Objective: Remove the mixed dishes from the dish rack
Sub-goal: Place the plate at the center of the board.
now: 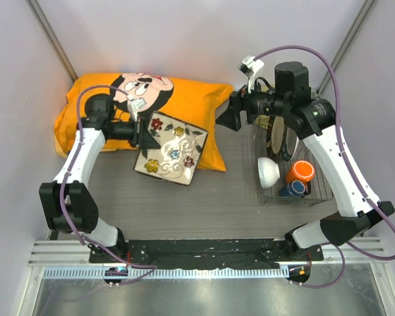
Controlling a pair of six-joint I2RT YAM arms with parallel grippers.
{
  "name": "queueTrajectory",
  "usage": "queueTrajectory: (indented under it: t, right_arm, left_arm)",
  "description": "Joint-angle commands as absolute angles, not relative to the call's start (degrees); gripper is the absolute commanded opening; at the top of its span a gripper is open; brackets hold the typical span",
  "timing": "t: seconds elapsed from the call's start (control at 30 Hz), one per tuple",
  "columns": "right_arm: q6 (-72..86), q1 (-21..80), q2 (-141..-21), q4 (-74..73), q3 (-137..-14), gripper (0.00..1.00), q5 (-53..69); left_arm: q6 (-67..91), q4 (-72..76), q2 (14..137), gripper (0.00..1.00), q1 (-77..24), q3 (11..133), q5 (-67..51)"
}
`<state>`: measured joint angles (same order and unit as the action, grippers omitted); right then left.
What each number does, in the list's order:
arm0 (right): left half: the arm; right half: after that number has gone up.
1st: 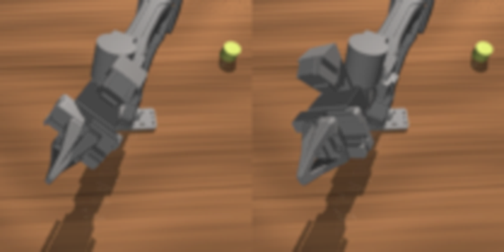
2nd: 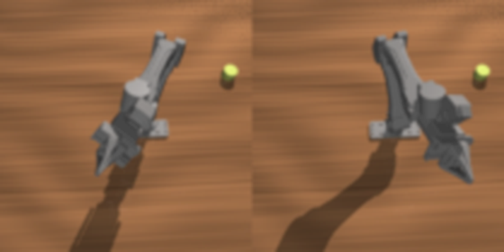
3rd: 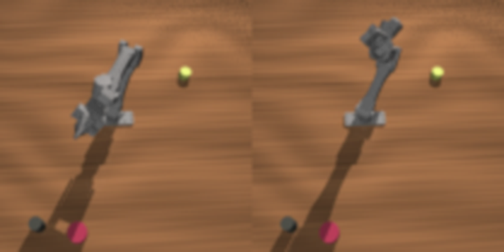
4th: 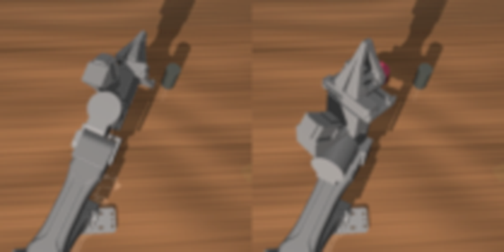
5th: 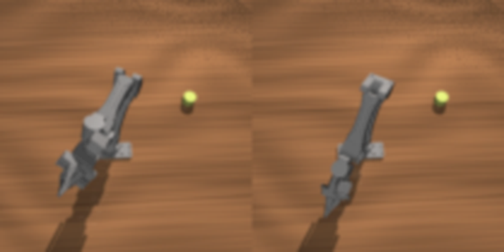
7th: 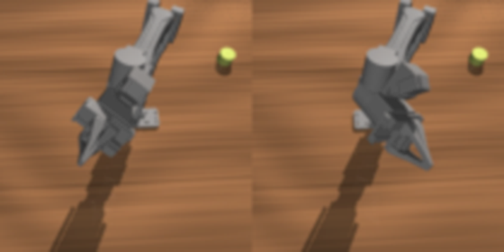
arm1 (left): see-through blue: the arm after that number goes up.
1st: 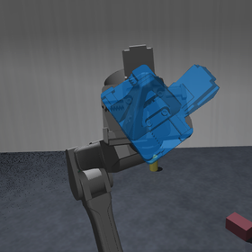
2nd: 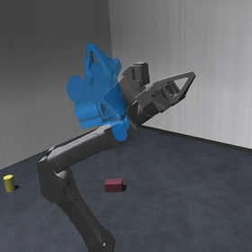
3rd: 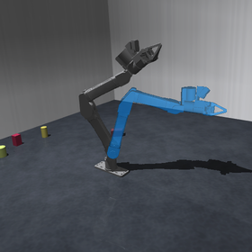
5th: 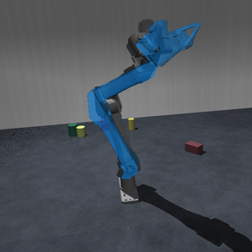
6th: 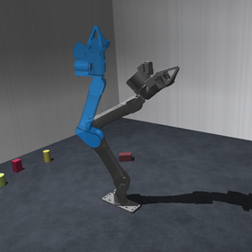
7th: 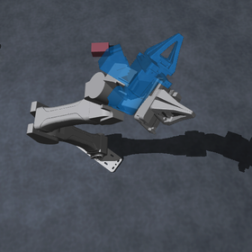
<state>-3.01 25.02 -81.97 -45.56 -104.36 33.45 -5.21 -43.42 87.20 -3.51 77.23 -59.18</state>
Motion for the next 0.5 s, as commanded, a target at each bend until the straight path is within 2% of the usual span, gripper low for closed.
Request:
queueTrajectory:
  t: [0.0,0.13,0.27,0.47]
  right_arm:
    - [-3.6,25.22,-81.12,-44.65,-104.77,0.85,30.85]
    - [-3.43,25.22,-81.39,-44.21,-104.41,0.86,30.85]
    - [-3.6,25.22,-81.21,-44.3,-103.63,0.86,30.67]
    - [-4.13,25.22,-80.33,-44.21,-101.87,0.86,30.41]
  left_arm:
    - [-23.44,-60.79,83.58,0.0,4.73,77.35,-69.16]
    - [-41.8,-81.4,87.0,0.0,11.06,78.48,-70.14]
    - [-59.64,-95.06,92.97,0.0,16.77,79.36,-72.5]
    - [-63.63,-95.19,98.08,0.0,24.25,76.12,-72.16]
